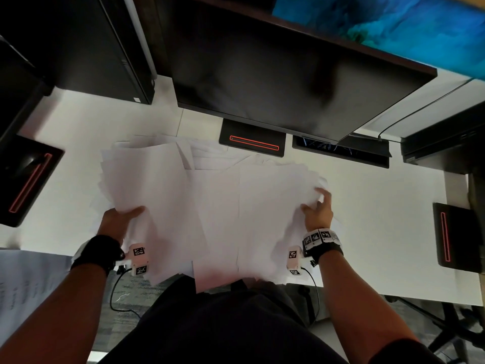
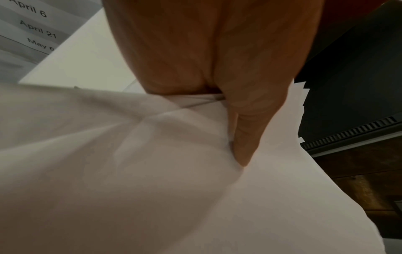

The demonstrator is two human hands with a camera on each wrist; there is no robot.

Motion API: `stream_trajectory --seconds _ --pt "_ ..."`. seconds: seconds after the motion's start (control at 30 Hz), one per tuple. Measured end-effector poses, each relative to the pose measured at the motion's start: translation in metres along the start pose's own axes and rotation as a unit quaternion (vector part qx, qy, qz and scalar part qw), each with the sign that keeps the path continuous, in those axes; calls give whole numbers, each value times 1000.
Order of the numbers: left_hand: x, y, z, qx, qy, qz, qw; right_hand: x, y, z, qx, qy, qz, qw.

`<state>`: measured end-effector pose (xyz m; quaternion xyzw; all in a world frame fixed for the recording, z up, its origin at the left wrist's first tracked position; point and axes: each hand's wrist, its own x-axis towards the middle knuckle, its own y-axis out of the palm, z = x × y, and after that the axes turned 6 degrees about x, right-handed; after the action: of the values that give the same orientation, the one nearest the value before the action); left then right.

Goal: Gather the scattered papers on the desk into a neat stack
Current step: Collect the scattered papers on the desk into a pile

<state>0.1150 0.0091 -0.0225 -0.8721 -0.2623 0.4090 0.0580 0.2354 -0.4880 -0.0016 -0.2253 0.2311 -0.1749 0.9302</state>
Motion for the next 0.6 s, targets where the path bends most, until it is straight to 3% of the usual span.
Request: stream_trajectory --seconds 0.1,0.27,0.37,0.5,0.6 --pt "-5 3 -3 4 9 -11 1000 4 1 1 32 90 -14 995" --pt "-12 7 -7 -1 12 -15 1000 7 8 -10 -70 169 102 978" --pt "-15 9 -9 -2 17 -18 1000 5 6 -5 -130 153 97 975" --pt "-18 10 -10 -15 13 -19 1000 0 -17 10 -202 89 28 975" --pt "-18 10 -8 -22 13 -14 1000 -7 -35 17 -195 60 -26 979"
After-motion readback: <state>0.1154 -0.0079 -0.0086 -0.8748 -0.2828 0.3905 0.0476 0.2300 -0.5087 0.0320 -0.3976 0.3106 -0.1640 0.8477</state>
